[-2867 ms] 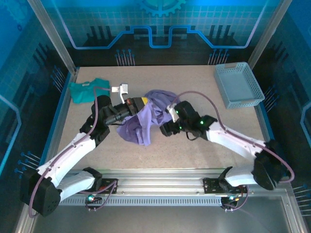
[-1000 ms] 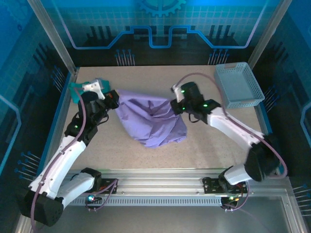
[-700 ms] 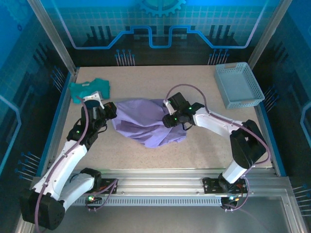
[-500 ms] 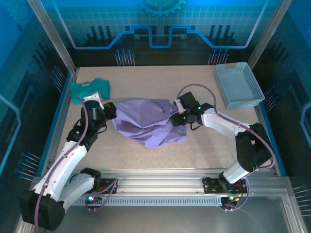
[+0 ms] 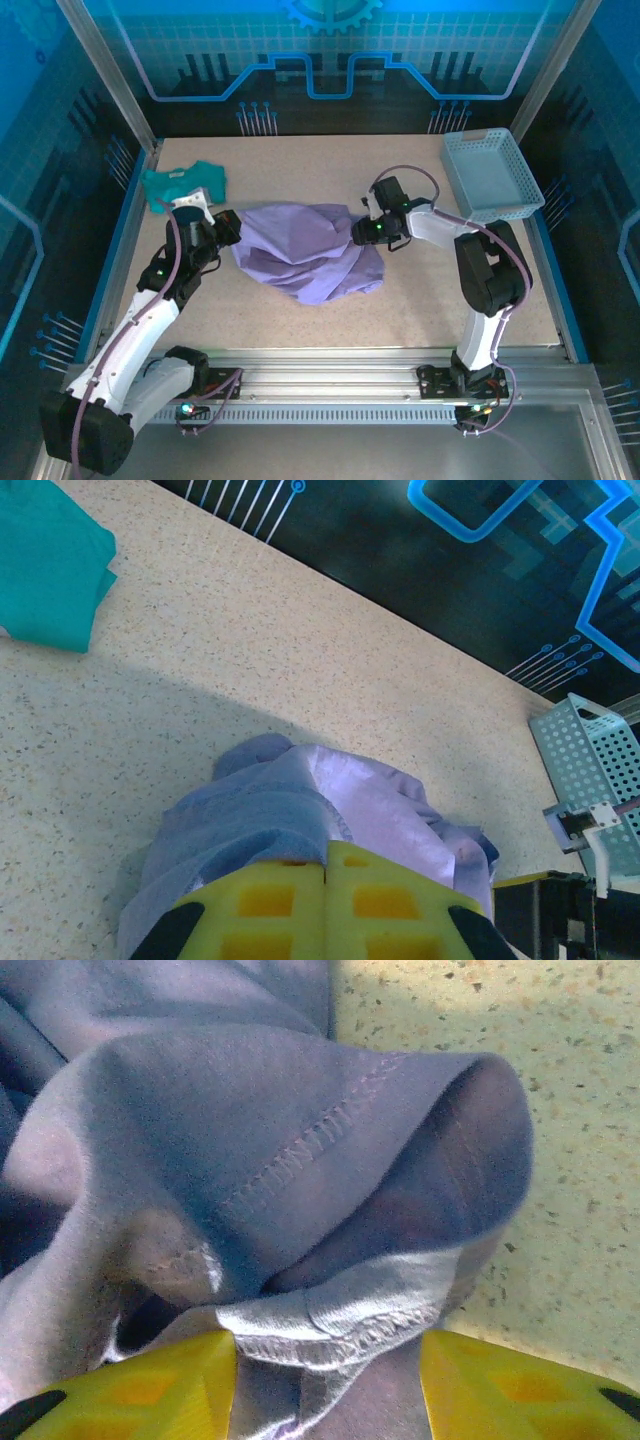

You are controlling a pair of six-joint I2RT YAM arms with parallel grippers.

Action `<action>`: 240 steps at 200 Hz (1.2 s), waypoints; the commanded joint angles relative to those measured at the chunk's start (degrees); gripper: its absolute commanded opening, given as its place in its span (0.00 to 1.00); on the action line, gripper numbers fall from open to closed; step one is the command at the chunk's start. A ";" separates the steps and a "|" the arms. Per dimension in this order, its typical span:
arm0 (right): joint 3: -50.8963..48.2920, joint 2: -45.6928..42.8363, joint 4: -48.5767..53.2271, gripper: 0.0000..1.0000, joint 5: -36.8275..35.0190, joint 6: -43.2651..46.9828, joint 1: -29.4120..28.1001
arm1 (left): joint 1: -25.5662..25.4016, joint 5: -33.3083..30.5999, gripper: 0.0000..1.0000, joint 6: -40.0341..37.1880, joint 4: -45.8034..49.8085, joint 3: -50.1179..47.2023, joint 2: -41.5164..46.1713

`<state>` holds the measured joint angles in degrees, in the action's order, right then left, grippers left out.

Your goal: Fold the inside-out t-shirt

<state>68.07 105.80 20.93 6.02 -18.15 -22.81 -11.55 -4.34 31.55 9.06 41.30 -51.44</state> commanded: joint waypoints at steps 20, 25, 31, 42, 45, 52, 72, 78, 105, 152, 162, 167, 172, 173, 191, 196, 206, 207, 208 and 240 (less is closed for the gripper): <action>3.26 2.03 -1.31 0.44 1.01 -0.47 0.75 | 0.74 1.24 0.00 0.44 -1.78 -0.56 0.01; 3.45 2.08 -1.17 0.43 0.58 -0.28 0.79 | 0.74 1.28 0.00 0.44 -1.81 -0.52 -0.06; 3.63 2.12 -1.02 0.41 0.20 -0.06 0.75 | 0.74 1.38 0.00 0.44 -1.86 -0.52 -0.04; 3.86 2.01 -0.93 0.36 -0.36 0.29 0.75 | 0.74 1.48 0.00 0.44 -1.96 -0.62 0.01; 3.95 2.05 -0.89 0.34 -0.51 0.42 0.82 | 0.74 1.50 0.00 0.45 -2.01 -0.61 -0.05; 4.13 2.12 -0.84 0.29 -0.86 0.62 0.90 | 0.74 1.51 0.00 0.44 -2.03 -0.74 0.00; 4.26 1.81 -1.05 0.17 -1.27 1.11 1.38 | 0.74 1.45 0.00 0.44 -2.21 -0.98 -0.06; 4.26 1.56 -1.15 0.13 -1.45 1.26 1.51 | 0.74 1.49 0.00 0.55 -2.34 -1.03 -0.02; 4.05 -0.88 -1.58 0.00 -2.32 2.30 2.39 | 0.74 1.71 0.00 0.86 -2.57 -0.96 -0.20; 1.58 -15.03 -1.51 0.00 -4.36 5.31 4.15 | 0.82 3.11 0.00 4.08 -2.76 0.82 1.60; 2.45 -18.97 -1.20 0.00 -3.91 5.70 4.34 | 0.83 3.42 0.00 5.50 -4.15 1.67 2.33; 3.32 -20.84 -0.92 0.00 -3.62 6.00 4.39 | 0.83 3.52 0.00 6.22 -5.03 2.29 2.68; 4.45 -22.78 -0.51 0.00 -3.51 6.17 4.44 | 0.83 3.35 0.00 6.90 -5.92 3.20 2.88; 4.70 -23.16 -0.44 0.00 -3.45 6.23 4.44 | 0.83 3.19 0.00 7.05 -6.04 3.36 2.95; 10.41 -29.51 1.15 0.00 -4.26 7.05 4.66 | 0.98 0.46 0.00 8.16 -7.12 8.92 2.77; 11.98 -31.43 1.37 0.00 -4.54 7.16 4.70 | 1.13 -0.37 0.00 8.18 -6.99 10.81 2.73; 14.78 -35.09 1.68 0.00 -4.70 7.69 4.79 | 1.80 -1.76 0.00 8.51 -6.95 14.51 2.95; 15.01 -35.38 1.67 0.00 -4.70 7.73 4.79 | 1.89 -1.83 0.00 8.52 -6.91 14.82 3.02; 15.26 -35.65 1.66 0.00 -4.70 7.71 4.79 | 1.88 -1.95 0.00 8.52 -6.88 15.24 3.11; 22.16 -45.35 5.79 0.00 -5.86 9.15 4.71 | 2.41 -6.88 0.00 5.42 -3.70 24.87 7.27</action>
<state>85.93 66.46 22.48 1.45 -11.25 -18.79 -9.89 -5.78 38.68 6.44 58.98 -48.86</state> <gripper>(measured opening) 0.047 0.053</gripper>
